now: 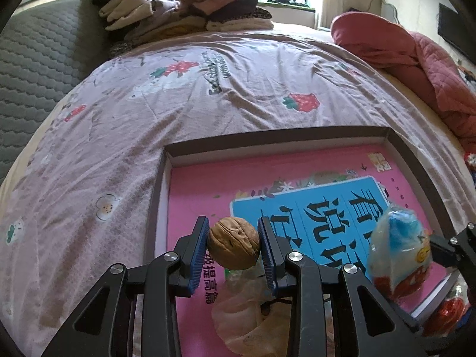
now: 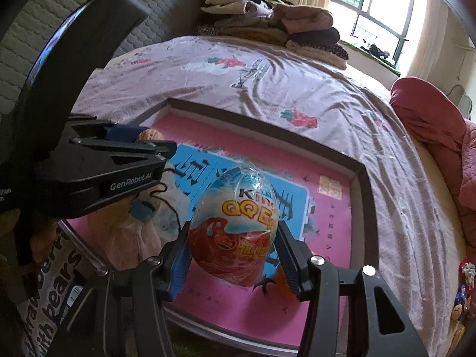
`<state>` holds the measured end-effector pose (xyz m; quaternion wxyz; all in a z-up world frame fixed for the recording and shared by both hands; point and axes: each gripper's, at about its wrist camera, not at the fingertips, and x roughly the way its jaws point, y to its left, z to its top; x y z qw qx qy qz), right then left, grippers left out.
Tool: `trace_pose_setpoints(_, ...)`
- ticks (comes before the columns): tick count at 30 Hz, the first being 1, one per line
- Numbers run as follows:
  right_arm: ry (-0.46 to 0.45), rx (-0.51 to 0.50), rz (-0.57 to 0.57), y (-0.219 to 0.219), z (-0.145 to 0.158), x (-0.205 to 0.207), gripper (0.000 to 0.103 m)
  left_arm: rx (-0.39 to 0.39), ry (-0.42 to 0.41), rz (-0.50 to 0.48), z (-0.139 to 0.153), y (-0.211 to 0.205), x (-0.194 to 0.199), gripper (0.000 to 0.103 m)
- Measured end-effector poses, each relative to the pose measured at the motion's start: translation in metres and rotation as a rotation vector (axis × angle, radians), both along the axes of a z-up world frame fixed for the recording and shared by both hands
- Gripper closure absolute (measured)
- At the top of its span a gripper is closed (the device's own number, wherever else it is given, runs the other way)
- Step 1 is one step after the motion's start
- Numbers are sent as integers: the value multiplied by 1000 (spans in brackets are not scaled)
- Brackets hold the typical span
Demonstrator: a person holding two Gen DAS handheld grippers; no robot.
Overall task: Organize objects
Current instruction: 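Set the walnut down with the left tool while the right tool sets down the Kinder egg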
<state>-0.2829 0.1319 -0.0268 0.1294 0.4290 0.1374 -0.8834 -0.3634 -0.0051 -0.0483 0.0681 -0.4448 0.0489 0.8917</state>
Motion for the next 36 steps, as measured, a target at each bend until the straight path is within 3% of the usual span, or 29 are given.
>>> trace_pose_setpoints(4,-5,42,10,-5,-6,4,50,0,-10,-2,-4,0,-1,68)
trace_pose_setpoints(22,-28,46,-6,-5,-11,4,50,-47,-39,-7,-13,6,-2,68)
trace_pose_setpoints(26,-36,39,-8,-4,-11,3,50,-50,-47,-2,-13,6,-3,56)
trace_pose_setpoints(31,-43,37,-12,-3,-11,3,50,-50,-55,-3,-13,7,-4,53)
trace_pose_setpoints(36,-37,47,-8,-4,-9,3,50,-32,-74,-16,-12,8,-3,43)
